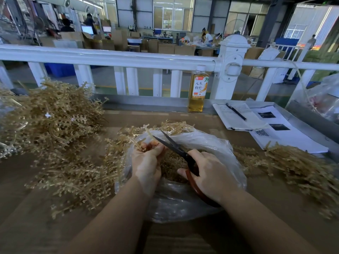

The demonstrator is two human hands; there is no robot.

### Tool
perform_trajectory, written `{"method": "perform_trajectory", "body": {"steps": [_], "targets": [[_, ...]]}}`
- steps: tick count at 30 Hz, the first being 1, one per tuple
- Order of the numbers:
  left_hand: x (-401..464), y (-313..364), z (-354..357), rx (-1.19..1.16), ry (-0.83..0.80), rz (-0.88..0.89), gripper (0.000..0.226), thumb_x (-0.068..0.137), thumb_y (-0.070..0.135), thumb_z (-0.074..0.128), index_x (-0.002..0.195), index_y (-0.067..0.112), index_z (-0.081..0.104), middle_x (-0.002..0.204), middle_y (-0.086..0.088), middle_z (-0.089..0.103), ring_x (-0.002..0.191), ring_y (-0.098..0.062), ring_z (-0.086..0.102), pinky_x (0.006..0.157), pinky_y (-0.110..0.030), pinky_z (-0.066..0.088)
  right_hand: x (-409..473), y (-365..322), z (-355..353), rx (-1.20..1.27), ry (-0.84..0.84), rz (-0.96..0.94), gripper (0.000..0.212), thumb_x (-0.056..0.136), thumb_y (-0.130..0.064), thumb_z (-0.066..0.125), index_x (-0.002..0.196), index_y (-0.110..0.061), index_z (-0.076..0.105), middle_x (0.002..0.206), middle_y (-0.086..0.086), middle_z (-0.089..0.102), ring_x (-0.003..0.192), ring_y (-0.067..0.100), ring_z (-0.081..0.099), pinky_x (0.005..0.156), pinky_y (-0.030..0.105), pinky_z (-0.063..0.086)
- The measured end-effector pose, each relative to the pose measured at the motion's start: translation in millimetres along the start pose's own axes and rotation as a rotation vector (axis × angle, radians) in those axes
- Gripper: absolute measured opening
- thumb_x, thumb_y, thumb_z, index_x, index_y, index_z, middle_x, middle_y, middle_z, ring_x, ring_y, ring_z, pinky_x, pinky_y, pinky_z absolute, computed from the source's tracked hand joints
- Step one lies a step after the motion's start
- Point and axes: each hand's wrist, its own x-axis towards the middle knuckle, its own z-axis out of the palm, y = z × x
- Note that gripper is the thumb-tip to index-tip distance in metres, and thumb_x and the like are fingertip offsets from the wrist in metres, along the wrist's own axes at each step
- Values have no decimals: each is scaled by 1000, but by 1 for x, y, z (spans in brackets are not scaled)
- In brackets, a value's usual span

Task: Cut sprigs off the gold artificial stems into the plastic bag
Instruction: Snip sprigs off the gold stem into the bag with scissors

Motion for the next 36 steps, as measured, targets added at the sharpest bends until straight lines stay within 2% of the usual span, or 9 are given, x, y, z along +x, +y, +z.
{"method": "perform_trajectory", "body": {"steps": [3, 6, 11, 14, 19, 23, 25, 29, 36], "targets": [[1, -1, -2, -10, -26, 6, 38, 81, -23, 51, 72, 13, 41, 66, -3, 54, 55, -12, 63, 59, -29, 58, 1, 1, 1, 2, -16, 13, 44, 86, -63, 49, 114, -29, 51, 97, -6, 58, 94, 13, 51, 74, 24, 36], [3, -1, -4, -24, -29, -16, 39, 81, -23, 50, 74, 14, 40, 68, -3, 54, 57, -12, 62, 55, -27, 57, 2, 1, 0, -6, -27, 3, 42, 87, -62, 50, 111, -28, 51, 94, -6, 57, 92, 14, 51, 74, 25, 37], [2, -2, -4, 4, -57, -15, 39, 81, -23, 47, 73, 14, 39, 69, -4, 53, 61, -14, 60, 69, -33, 57, 2, -1, -1, -38, -58, -21, 44, 88, -63, 46, 111, -26, 51, 93, -4, 58, 89, 13, 51, 73, 25, 38], [2, -1, -3, -6, -49, -36, 38, 82, -23, 47, 73, 13, 39, 68, -4, 53, 55, -12, 62, 59, -27, 58, 2, 0, -4, -20, -69, -28, 40, 88, -62, 48, 103, -25, 50, 87, -4, 58, 80, 12, 50, 67, 23, 35], [3, 1, -2, -25, -51, -71, 38, 82, -23, 45, 74, 13, 38, 70, -6, 51, 66, -16, 58, 55, -26, 58, 3, -1, -5, 3, -88, -40, 34, 88, -61, 48, 91, -28, 43, 78, -6, 55, 71, 10, 49, 62, 23, 33], [2, 2, -2, -24, -47, -88, 37, 83, -24, 45, 74, 12, 38, 70, -7, 51, 66, -17, 58, 56, -28, 59, 4, 0, -4, 1, -100, -25, 32, 88, -62, 48, 94, -30, 43, 82, -6, 56, 74, 11, 52, 66, 24, 39], [2, 2, -1, -22, -46, -100, 37, 83, -23, 46, 73, 12, 39, 70, -7, 52, 67, -18, 58, 58, -30, 59, 4, 0, -3, 6, -104, -22, 33, 88, -62, 48, 96, -30, 43, 84, -6, 56, 77, 11, 51, 67, 24, 36], [2, 3, -1, -19, -50, -147, 36, 84, -22, 45, 72, 12, 39, 70, -7, 51, 69, -19, 58, 68, -35, 56, 5, 0, -2, 22, -118, -18, 38, 88, -62, 48, 103, -27, 47, 89, -5, 56, 84, 13, 51, 71, 25, 38], [6, 4, -3, 16, -42, -205, 34, 84, -20, 48, 72, 11, 39, 76, -10, 56, 73, -21, 61, 58, -31, 59, 7, 1, -5, 58, -122, -32, 37, 88, -61, 50, 98, -26, 48, 85, -4, 58, 78, 13, 53, 68, 25, 39]]}}
